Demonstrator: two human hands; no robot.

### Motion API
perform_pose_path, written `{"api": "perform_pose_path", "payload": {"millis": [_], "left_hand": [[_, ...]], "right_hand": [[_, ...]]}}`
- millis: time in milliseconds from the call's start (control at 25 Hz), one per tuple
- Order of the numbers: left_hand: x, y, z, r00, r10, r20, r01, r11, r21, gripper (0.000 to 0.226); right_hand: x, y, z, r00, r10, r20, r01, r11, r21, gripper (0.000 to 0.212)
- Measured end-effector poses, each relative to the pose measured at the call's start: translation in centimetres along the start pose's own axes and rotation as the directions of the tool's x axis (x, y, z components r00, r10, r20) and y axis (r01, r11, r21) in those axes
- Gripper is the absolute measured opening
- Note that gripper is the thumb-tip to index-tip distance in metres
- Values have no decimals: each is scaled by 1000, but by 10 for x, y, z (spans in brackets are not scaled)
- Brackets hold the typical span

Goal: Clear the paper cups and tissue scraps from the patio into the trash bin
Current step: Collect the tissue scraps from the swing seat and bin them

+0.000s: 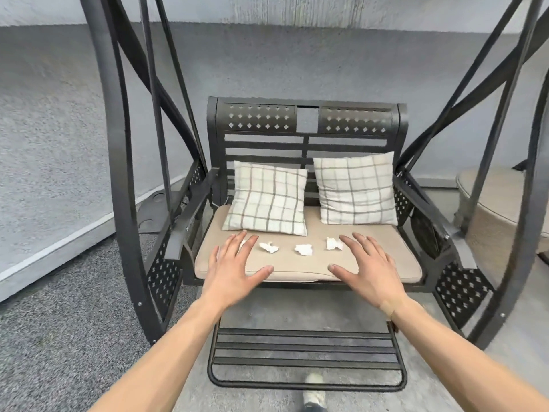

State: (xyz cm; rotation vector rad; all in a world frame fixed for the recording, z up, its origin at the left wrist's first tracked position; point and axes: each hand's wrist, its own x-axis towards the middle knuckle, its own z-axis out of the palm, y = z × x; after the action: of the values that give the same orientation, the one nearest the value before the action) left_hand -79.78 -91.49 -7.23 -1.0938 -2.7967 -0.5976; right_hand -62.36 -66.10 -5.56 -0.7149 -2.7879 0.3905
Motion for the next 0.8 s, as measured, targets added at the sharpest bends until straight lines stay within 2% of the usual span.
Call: {"api": "perform_pose_path", "payload": {"millis": [440,640,800], "left_hand": [[185,4,69,987,-109,122,108,994,10,77],[219,-13,107,969,-138,206,148,988,-34,68],[244,-43,139,928,-208,310,240,968,-69,68]], "right_hand": [[207,80,42,997,-18,79,13,998,63,70],[251,96,74,990,21,137,-32,996,81,64],[262,97,108,985,67,161,-81,993,85,59]]}}
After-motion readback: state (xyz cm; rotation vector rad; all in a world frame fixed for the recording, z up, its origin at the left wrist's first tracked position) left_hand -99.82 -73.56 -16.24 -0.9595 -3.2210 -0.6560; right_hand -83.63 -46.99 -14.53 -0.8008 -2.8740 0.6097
